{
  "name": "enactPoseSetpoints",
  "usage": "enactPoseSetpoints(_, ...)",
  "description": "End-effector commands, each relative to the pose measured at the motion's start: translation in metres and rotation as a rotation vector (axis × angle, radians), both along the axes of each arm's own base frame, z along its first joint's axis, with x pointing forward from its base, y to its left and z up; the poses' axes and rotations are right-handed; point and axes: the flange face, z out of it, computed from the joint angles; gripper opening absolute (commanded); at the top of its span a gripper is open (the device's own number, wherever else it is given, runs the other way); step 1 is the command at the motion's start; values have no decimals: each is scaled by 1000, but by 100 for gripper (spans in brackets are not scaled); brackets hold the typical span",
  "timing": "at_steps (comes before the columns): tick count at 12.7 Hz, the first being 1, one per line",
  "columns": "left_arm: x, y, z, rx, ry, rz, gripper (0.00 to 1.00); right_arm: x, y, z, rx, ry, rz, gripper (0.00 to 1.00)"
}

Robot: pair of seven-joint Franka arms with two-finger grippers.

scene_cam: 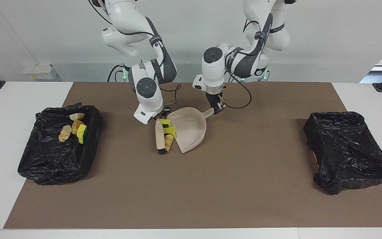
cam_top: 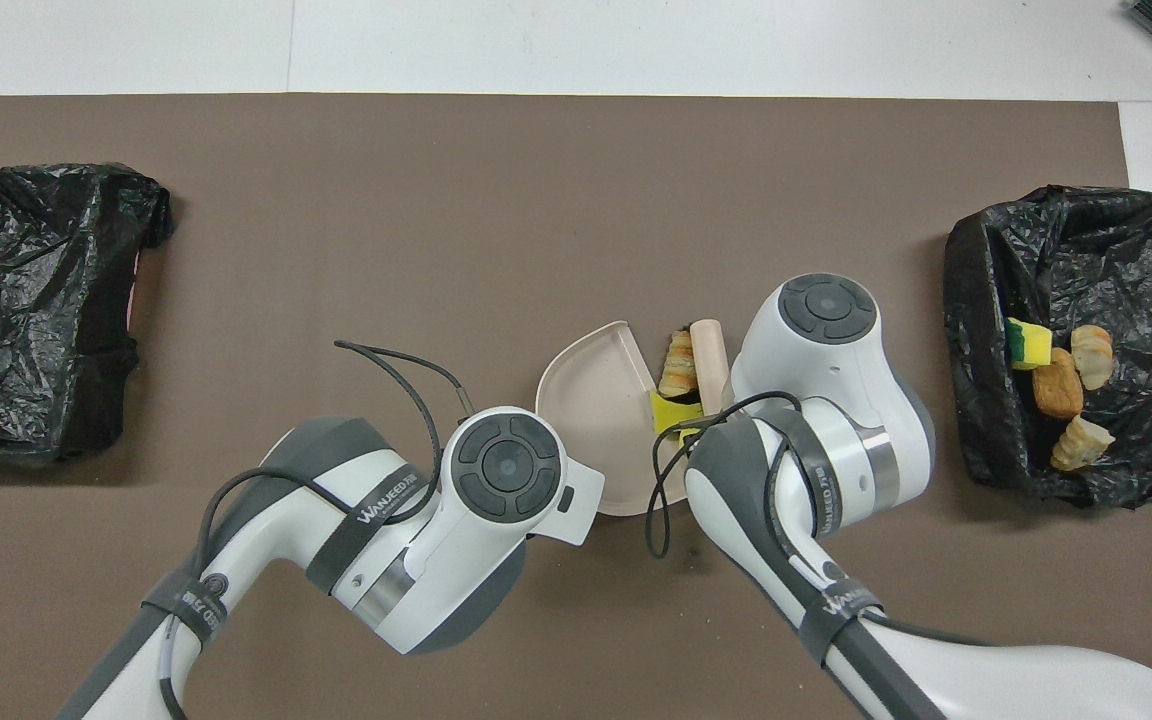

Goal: Sweep and dump trash in bin
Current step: 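Sweep the bread and sponge pieces into the dustpan with the right gripper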

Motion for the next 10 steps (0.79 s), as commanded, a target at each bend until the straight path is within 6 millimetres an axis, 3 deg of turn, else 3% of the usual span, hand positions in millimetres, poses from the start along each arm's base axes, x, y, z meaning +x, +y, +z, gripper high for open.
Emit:
enactPoseSetpoints(1, -7, 9, 2, -6, -6, 13, 0, -21, 37, 8, 82, 21, -100, 0)
enactPoseSetpoints(3, -5, 10, 2, -8, -6, 3, 0, -27, 61, 16, 100, 24, -134, 0)
enactPoseSetpoints(4, -4, 11, 2, -8, -4, -4, 0, -26, 62, 20, 102, 24, -135, 0)
enactPoseSetpoints(10, 24, 36, 1, -26, 4, -178, 0, -12, 10, 74, 34, 30, -128, 0)
